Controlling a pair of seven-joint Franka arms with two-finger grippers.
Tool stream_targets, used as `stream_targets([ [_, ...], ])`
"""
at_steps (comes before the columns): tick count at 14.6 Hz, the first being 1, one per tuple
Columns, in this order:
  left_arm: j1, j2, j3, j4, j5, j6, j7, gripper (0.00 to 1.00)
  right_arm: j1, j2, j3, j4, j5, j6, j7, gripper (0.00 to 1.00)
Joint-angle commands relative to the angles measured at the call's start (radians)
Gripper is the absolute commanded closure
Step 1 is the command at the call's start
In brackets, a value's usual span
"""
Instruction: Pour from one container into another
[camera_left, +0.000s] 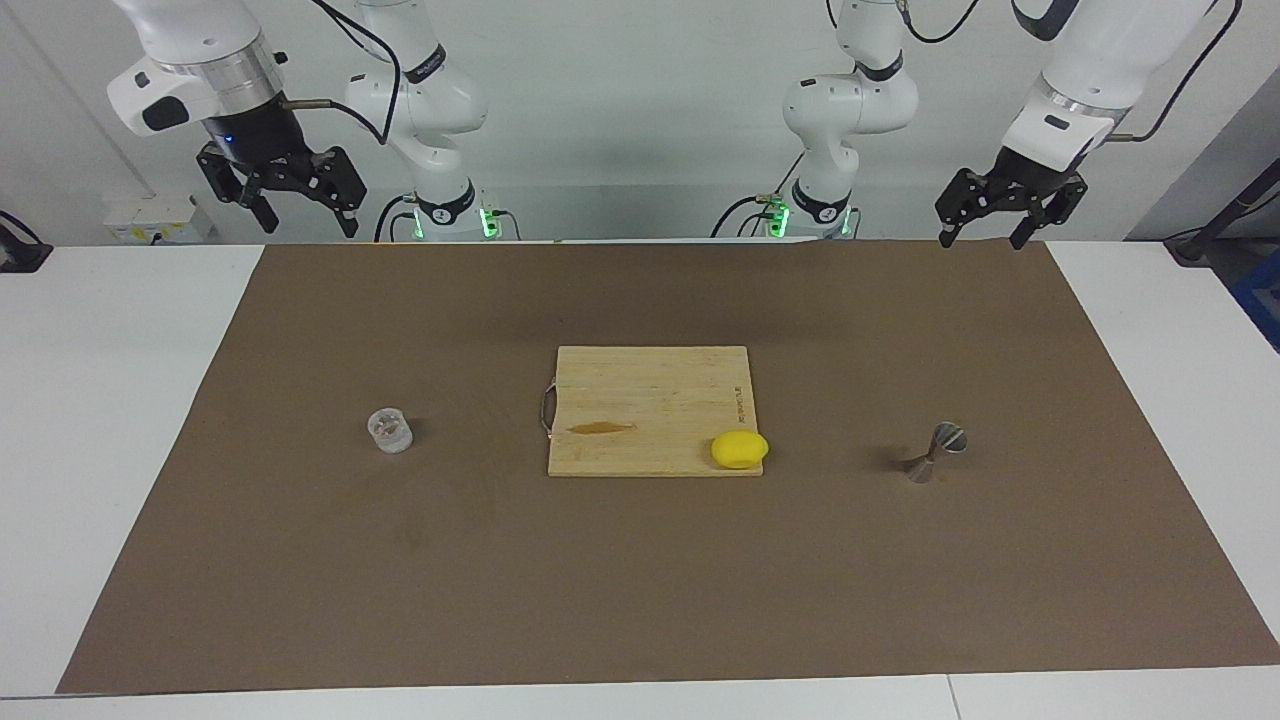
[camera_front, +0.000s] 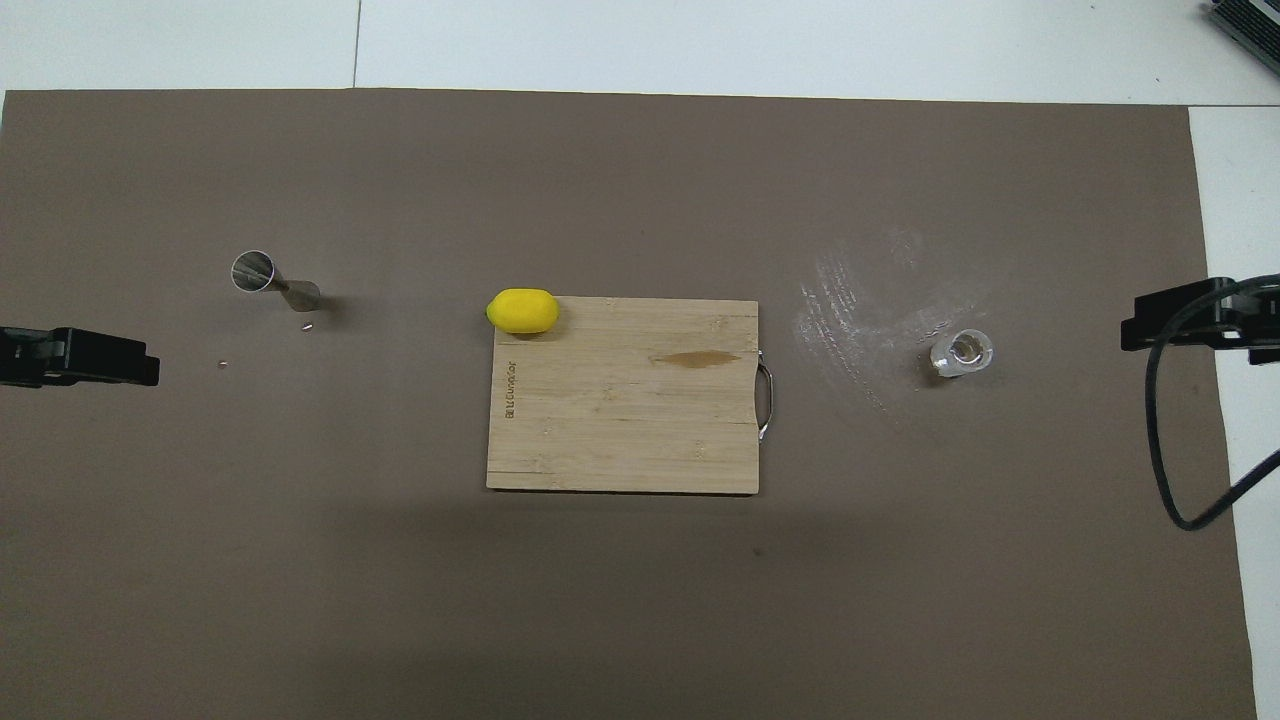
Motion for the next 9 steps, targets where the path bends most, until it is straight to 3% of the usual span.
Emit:
stream_targets([
  [1,0.139,-0.029,0.001,-0.134,-0.197,0.104,-0.003,0.0,-0.011,-0.011,0.001,-0.005,0.013,-0.011,-0.026,0.0],
  [5,0.208,-0.013,0.001,-0.275,-0.393,0.251,-0.031,0.0,-0.011,-0.01,0.001,-0.005,0.013,-0.01,-0.026,0.0],
  [9,0.217,0.029,-0.001,-0.355,-0.593,0.422,-0.175,0.0,-0.011,-0.011,0.001,-0.005,0.013,-0.011,-0.026,0.0],
])
